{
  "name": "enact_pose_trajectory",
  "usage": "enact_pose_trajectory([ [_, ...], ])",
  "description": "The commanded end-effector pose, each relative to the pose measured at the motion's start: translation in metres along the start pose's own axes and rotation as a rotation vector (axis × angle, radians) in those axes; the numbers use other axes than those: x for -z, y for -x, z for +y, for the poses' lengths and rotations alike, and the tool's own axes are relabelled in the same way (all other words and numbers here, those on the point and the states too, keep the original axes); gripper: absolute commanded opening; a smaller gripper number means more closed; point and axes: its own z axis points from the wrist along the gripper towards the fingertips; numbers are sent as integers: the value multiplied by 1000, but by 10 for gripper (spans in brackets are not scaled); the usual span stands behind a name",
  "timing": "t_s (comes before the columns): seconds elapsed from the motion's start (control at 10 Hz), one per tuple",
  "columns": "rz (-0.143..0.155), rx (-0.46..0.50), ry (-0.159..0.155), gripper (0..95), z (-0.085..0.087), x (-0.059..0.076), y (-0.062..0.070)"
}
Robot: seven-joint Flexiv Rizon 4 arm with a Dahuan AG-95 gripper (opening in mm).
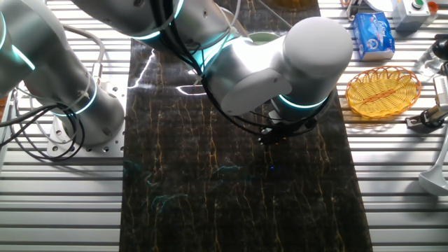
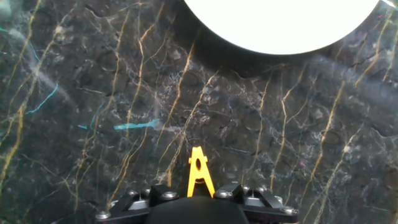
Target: Use a clamp
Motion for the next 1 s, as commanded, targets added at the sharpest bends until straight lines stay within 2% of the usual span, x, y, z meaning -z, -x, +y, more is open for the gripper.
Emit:
enact_pose_trajectory([
  [0.1, -5, 2, -3, 380, -1, 0, 0],
  [0.4, -7, -5, -4, 380, -1, -1, 0],
  [0.5, -7, -11, -4, 190, -1, -1, 0],
  [0.6, -7, -17, -4, 190, -1, -1, 0],
  [0.7, -5, -24, -3, 0, -1, -1, 0],
  [1.0, 3, -50, 1, 0, -1, -1, 0],
])
